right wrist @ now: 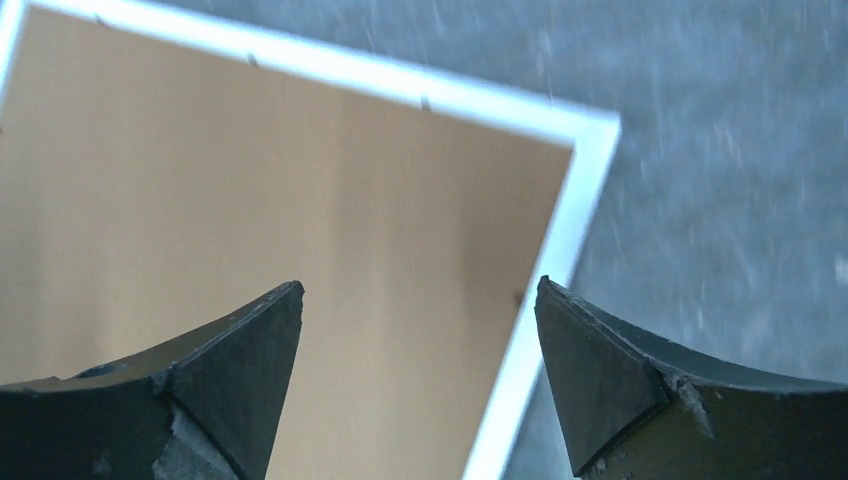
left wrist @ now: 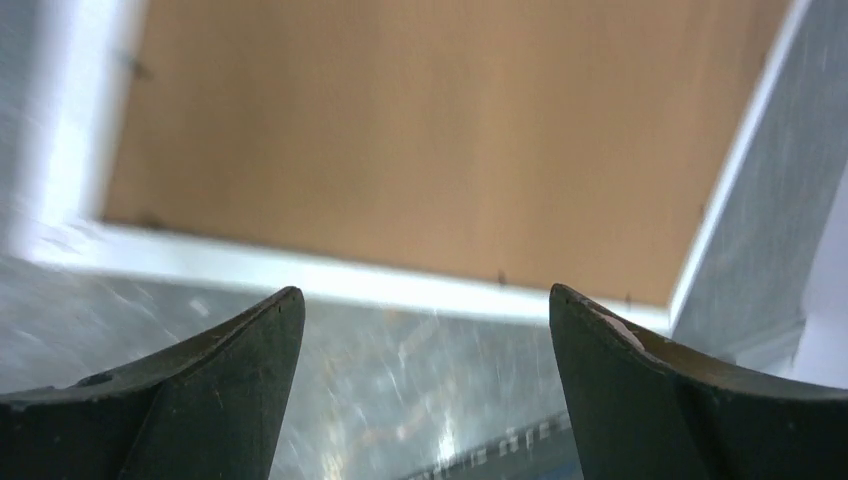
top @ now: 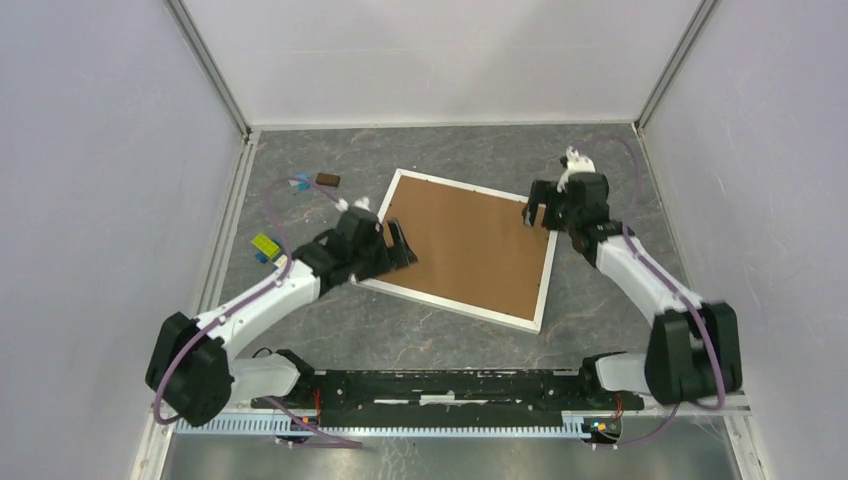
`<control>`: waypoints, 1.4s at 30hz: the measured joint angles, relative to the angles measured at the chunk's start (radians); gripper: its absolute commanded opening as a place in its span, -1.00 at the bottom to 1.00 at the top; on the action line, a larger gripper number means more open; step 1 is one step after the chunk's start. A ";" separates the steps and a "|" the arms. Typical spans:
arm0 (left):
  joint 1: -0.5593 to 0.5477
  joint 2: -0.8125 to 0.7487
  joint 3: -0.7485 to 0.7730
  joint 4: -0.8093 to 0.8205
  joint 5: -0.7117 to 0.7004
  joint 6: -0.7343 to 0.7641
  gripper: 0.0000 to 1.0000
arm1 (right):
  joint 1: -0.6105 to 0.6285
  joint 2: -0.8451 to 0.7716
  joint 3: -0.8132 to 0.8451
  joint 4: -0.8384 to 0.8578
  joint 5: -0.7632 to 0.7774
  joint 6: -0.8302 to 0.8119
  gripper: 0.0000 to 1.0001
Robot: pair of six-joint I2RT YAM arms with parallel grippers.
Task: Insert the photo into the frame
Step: Install the photo frame at the center of the board, then adjust the photo frame at the center of the board.
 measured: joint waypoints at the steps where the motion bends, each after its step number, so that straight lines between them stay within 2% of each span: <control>1: -0.056 -0.040 -0.046 -0.002 -0.002 -0.028 1.00 | -0.003 0.073 0.069 0.016 -0.002 -0.008 0.82; 5: -0.293 -0.068 -0.110 0.005 -0.009 -0.103 1.00 | -0.010 0.362 0.340 0.041 -0.047 -0.037 0.79; 8: -0.400 -0.069 -0.147 0.028 -0.013 -0.155 1.00 | -0.016 0.535 0.497 0.025 -0.101 -0.057 0.78; 14: -0.421 0.007 -0.191 0.068 -0.024 -0.255 0.94 | -0.051 0.688 0.560 -0.016 -0.211 -0.083 0.76; 20: -0.420 0.121 -0.191 0.134 -0.028 -0.307 0.89 | -0.100 0.702 0.525 0.012 -0.317 -0.088 0.67; 23: -0.396 0.138 -0.179 0.159 -0.048 -0.307 0.85 | -0.116 0.667 0.441 0.101 -0.370 -0.079 0.66; 26: -0.322 0.154 -0.170 0.167 -0.050 -0.306 0.78 | -0.119 0.585 0.308 0.154 -0.400 -0.052 0.65; 29: -0.208 0.176 -0.158 0.178 -0.038 -0.300 0.67 | -0.118 0.460 0.128 0.225 -0.425 -0.012 0.65; 33: -0.120 0.217 -0.109 0.142 -0.047 -0.236 0.47 | -0.115 0.269 -0.093 0.278 -0.433 0.026 0.65; 39: -0.070 0.227 -0.049 0.079 -0.121 -0.142 0.20 | -0.104 0.006 -0.358 0.362 -0.463 0.072 0.66; 41: -0.067 0.227 -0.036 0.069 -0.145 -0.122 0.21 | -0.095 -0.055 -0.396 0.351 -0.467 0.072 0.69; 42: -0.067 0.227 -0.034 0.068 -0.153 -0.117 0.27 | -0.093 -0.070 -0.397 0.332 -0.462 0.069 0.70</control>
